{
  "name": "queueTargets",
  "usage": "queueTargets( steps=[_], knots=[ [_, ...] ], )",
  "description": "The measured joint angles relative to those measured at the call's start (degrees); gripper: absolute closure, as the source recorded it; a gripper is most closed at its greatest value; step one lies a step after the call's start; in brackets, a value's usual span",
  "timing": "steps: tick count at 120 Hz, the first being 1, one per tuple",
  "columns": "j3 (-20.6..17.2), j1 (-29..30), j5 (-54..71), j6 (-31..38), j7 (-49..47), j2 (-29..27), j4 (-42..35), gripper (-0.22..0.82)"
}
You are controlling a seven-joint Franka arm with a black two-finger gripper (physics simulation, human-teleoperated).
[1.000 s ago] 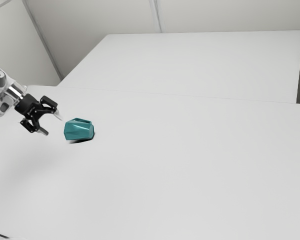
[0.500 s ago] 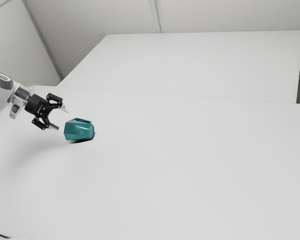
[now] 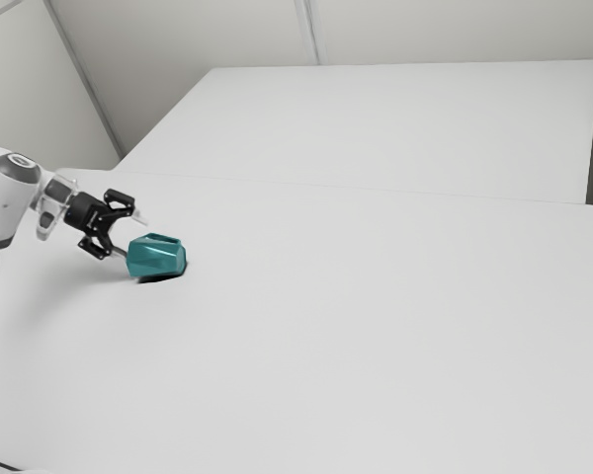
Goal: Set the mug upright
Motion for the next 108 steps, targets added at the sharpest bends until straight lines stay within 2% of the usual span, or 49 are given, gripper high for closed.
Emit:
queueTargets(
  steps=[32, 39, 56, 69, 82, 108],
  knots=[
    [0.0, -0.8, -2.7, 0.2, 0.0, 1.0, -0.9, 0.01],
    [0.0, -0.8, -2.7, 0.3, 0.0, 1.2, -0.9, 0.10],
    [0.0, -1.0, -2.6, 0.6, 0.0, 1.2, -1.0, 0.45],
    [0.0, -1.4, -2.4, 1.0, 0.0, 1.1, -0.9, 0.62],
    [0.0, -3.0, -2.3, 1.2, 0.0, 0.2, -0.7, 0.71],
    [0.0, -5.3, -1.9, 1.7, 0.0, -1.9, -0.8, 0.76]
  ],
)
